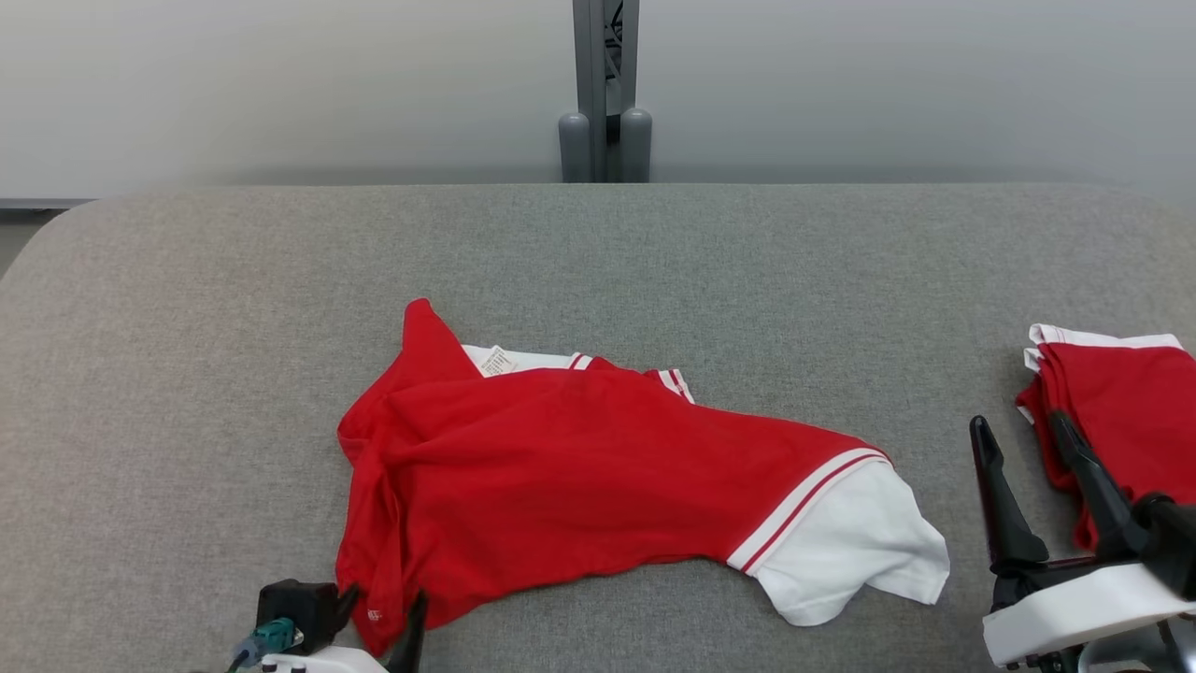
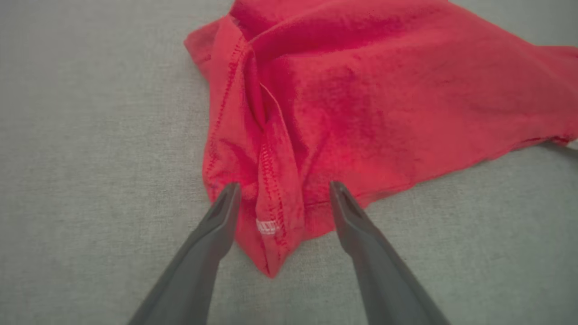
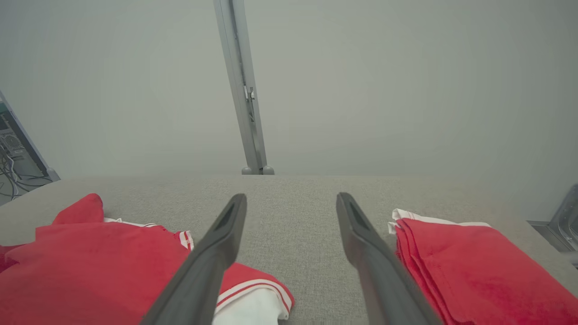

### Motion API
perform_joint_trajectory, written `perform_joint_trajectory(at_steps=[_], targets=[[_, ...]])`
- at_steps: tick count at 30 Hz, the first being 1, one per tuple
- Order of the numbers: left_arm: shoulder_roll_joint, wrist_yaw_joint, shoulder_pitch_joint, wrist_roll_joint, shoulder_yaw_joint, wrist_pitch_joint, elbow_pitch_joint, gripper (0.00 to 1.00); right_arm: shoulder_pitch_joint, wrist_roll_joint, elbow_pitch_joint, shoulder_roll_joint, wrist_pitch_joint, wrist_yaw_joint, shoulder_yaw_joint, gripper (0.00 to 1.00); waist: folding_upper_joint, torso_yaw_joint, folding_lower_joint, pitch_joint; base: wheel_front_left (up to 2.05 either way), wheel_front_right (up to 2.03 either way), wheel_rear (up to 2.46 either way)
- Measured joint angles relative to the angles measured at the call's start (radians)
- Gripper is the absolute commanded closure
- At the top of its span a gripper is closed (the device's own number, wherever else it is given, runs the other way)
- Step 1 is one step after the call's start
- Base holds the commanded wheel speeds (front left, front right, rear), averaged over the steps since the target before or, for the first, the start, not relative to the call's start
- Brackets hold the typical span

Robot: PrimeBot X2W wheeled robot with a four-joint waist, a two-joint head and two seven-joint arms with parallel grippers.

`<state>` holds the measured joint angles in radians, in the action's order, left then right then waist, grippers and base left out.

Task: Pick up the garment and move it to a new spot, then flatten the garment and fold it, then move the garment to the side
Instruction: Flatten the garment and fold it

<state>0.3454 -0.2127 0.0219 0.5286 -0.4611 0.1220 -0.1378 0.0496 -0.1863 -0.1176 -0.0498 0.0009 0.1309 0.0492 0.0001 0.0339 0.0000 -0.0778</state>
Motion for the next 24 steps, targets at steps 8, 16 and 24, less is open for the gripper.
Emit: perform_joint_trajectory(at_steps=[8,16,24], targets=[[-0.017,0.020,-0.024,0.016,-0.011,0.000,-0.057,0.59,-0.009,-0.001,0.005,0.000,0.001,0.000,0.000,0.00,0.0000,-0.004,0.0000,-0.038,0.00,0.00,0.00],[-0.016,0.019,-0.031,0.016,-0.013,-0.006,-0.057,1.00,0.008,0.002,0.072,0.000,0.042,0.000,0.006,0.00,0.0000,0.004,0.0000,-0.049,0.00,0.00,0.00],[-0.008,0.012,-0.031,0.017,-0.009,-0.009,-0.039,1.00,0.045,-0.029,0.248,0.001,0.047,0.000,-0.037,0.00,0.0000,0.005,0.0000,-0.060,0.00,0.00,0.00]])
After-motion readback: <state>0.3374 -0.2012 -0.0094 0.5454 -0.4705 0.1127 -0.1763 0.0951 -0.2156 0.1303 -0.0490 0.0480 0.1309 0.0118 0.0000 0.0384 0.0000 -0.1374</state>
